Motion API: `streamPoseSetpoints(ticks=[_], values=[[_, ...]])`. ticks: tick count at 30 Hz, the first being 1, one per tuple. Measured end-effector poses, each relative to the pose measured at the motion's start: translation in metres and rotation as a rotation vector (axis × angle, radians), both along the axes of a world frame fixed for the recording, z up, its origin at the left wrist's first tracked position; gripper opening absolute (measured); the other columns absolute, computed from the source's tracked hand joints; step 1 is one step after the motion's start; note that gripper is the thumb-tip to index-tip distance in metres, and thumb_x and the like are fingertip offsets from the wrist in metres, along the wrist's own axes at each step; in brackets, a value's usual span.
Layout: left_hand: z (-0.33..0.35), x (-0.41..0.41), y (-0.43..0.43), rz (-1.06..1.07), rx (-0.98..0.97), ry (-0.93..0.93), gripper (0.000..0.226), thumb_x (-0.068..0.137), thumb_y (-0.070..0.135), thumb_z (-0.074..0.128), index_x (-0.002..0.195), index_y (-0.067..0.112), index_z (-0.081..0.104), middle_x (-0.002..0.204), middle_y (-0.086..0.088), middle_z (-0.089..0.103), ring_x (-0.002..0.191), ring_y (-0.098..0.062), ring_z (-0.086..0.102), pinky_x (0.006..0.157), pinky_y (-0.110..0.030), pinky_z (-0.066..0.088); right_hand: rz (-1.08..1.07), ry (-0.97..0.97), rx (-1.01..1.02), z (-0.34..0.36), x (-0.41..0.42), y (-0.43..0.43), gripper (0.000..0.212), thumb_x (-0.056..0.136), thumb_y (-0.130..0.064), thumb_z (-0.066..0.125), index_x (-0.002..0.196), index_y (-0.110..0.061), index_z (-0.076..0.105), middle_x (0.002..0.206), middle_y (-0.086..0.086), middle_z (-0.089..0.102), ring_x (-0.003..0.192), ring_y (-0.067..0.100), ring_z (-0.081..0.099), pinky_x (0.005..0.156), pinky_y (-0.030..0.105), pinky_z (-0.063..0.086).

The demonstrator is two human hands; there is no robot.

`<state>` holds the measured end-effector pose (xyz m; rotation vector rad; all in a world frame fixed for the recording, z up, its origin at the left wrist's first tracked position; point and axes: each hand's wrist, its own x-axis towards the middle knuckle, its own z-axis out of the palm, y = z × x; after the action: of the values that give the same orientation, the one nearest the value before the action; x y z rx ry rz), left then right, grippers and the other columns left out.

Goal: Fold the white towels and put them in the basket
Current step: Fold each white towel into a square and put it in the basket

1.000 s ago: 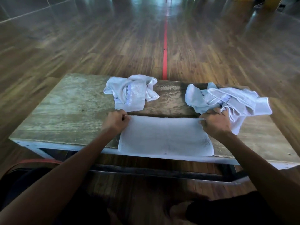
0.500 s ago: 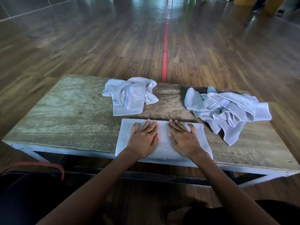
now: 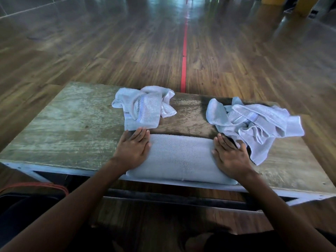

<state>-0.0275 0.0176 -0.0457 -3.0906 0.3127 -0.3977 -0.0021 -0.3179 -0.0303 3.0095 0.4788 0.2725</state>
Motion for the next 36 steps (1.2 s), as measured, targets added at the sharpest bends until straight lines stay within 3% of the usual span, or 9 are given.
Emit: streamPoseSetpoints(ticks=[7,11,14,16,21,26,29,32,36], values=[[0.003,-0.020,0.009,0.132,-0.132,0.079,0.061,0.091,0.040,0.024,0.131,0.004,0.054,0.139,-0.013,0.051,0.130,-0.029,0.048,0.105,-0.052,0.034,-0.090,0.052,0.038,-0.003,-0.009,-0.011,0.065,0.100,-0.038,0.013,0.124,0.001,0.059,0.132,0.017,0.057,0.117,0.031,0.060,0.092,0.050,0.041],[0.014,-0.042,-0.023,0.091,-0.206,0.007,0.065,0.091,0.040,0.019,0.139,0.004,0.044,0.149,-0.010,0.037,0.139,-0.028,0.034,0.112,-0.053,0.019,-0.001,-0.085,0.104,0.008,-0.032,0.016,0.073,0.100,-0.043,0.003,0.125,-0.003,0.059,0.135,0.015,0.055,0.125,0.030,0.053,0.101,0.044,0.025],[0.010,-0.055,-0.077,0.006,-0.221,0.086,0.068,0.092,0.045,0.016,0.144,0.005,0.035,0.153,-0.009,0.027,0.142,-0.025,0.026,0.114,-0.048,0.011,0.105,0.093,0.237,0.006,-0.052,0.059,0.088,0.089,-0.063,-0.009,0.146,-0.012,0.035,0.156,0.007,0.024,0.145,0.019,0.020,0.117,0.035,0.003],[0.002,-0.060,-0.093,0.016,-0.179,0.139,0.068,0.092,0.047,0.021,0.140,0.003,0.041,0.149,-0.013,0.036,0.139,-0.026,0.033,0.112,-0.050,0.021,0.130,0.210,0.252,-0.003,-0.060,0.075,0.094,0.081,-0.067,-0.016,0.151,-0.015,0.020,0.159,0.003,0.010,0.148,0.017,0.006,0.117,0.032,-0.005],[-0.010,-0.072,-0.063,0.010,-0.158,0.091,0.057,0.095,0.035,0.028,0.140,0.003,0.042,0.147,-0.012,0.040,0.137,-0.024,0.038,0.110,-0.050,0.026,0.091,0.115,0.212,-0.019,-0.067,0.044,0.060,0.101,-0.045,0.015,0.145,-0.011,0.038,0.152,0.008,0.032,0.141,0.024,0.031,0.116,0.040,0.015],[-0.009,-0.080,-0.028,0.078,-0.184,0.092,0.056,0.094,0.031,0.028,0.139,0.002,0.043,0.146,-0.014,0.041,0.135,-0.028,0.041,0.100,-0.059,0.039,0.019,0.041,0.180,-0.019,-0.066,-0.008,0.057,0.100,-0.042,0.023,0.143,-0.010,0.040,0.151,0.009,0.034,0.140,0.026,0.033,0.115,0.042,0.019],[-0.011,-0.089,-0.015,0.157,-0.231,0.083,0.061,0.093,0.036,0.024,0.141,0.002,0.039,0.148,-0.014,0.037,0.137,-0.030,0.036,0.106,-0.059,0.032,-0.049,0.025,0.141,-0.012,-0.068,-0.019,0.059,0.100,-0.040,0.021,0.137,-0.005,0.050,0.144,0.015,0.045,0.133,0.030,0.043,0.111,0.050,0.022],[-0.008,-0.096,-0.010,0.331,-0.424,0.062,0.063,0.091,0.041,0.024,0.140,0.005,0.042,0.147,-0.014,0.041,0.139,-0.028,0.033,0.113,-0.052,0.020,-0.018,0.025,0.044,-0.001,-0.057,-0.010,0.057,0.094,-0.033,0.026,0.129,0.000,0.055,0.139,0.018,0.051,0.131,0.032,0.046,0.110,0.052,0.024],[0.006,-0.111,-0.028,0.607,-0.908,-0.215,0.041,0.088,0.037,0.050,0.121,0.014,0.058,0.113,-0.006,0.054,0.107,-0.022,0.048,0.091,-0.045,0.040,0.058,0.061,0.092,0.021,-0.029,0.046,0.059,0.086,-0.040,0.026,0.125,-0.013,0.060,0.131,0.009,0.059,0.123,0.027,0.052,0.103,0.039,0.016]])
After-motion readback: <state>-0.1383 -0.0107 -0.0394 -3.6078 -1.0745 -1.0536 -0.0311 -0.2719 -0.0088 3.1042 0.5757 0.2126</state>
